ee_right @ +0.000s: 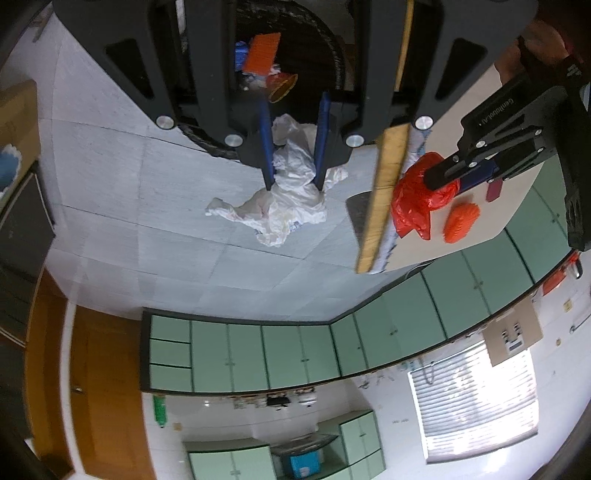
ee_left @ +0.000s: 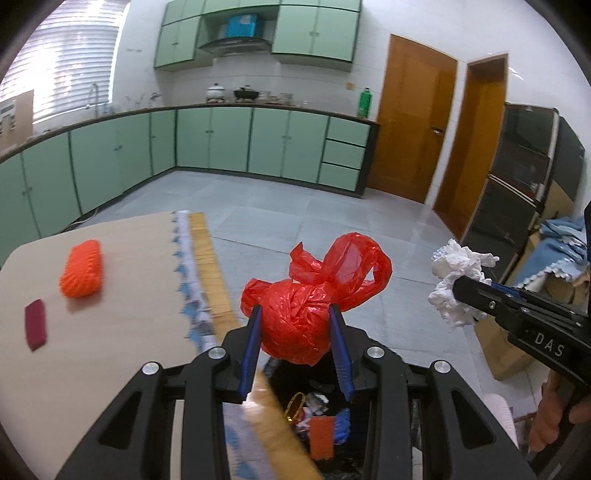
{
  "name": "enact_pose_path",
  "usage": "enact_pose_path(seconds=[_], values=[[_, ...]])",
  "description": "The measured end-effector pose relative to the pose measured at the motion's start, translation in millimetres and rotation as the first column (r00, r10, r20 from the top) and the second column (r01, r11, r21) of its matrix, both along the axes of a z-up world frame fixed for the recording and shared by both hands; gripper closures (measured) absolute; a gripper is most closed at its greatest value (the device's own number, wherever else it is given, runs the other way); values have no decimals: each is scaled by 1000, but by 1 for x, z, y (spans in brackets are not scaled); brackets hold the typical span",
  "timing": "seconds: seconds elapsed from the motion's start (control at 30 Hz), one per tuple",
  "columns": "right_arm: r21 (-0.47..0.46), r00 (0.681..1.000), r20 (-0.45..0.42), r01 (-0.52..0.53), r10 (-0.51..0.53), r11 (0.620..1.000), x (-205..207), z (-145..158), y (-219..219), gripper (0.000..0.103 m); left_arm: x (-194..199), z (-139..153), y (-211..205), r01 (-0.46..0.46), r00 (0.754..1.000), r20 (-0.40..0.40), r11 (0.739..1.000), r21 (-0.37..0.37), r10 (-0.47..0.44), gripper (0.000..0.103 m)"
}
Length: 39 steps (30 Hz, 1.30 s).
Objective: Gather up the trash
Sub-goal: 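Carry the red bag and tissue over the black bin, then open both tools to drop the bag and tissue into the bin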
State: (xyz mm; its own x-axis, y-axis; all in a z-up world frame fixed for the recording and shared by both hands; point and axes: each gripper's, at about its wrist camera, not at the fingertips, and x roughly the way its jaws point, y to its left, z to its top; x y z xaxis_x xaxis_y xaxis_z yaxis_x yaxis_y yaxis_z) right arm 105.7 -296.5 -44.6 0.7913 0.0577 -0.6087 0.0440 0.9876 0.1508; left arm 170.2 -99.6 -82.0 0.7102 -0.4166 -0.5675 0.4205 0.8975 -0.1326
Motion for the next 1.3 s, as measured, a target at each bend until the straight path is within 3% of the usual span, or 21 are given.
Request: enact_pose_path(seconds=[0.47, 1.03, 1.17, 1.3], values=[[1, 995, -21, 93, -93, 996, -25, -21, -40, 84, -11, -12, -58, 89, 996, -16, 995, 37, -88, 68], [22, 980, -169, 107, -102, 994, -1, -79, -57, 83, 12, -59, -84, 118, 985, -133, 989, 91, -106, 67], [14, 979, -179, 104, -100, 994, 4, -84, -55, 78, 14, -62, -86, 130, 982, -146, 987, 93, -116, 63], [-5, 976, -186, 110, -109, 994, 8, -87, -54, 62, 18, -63, -83, 136, 979, -164, 987, 80, -121, 58]])
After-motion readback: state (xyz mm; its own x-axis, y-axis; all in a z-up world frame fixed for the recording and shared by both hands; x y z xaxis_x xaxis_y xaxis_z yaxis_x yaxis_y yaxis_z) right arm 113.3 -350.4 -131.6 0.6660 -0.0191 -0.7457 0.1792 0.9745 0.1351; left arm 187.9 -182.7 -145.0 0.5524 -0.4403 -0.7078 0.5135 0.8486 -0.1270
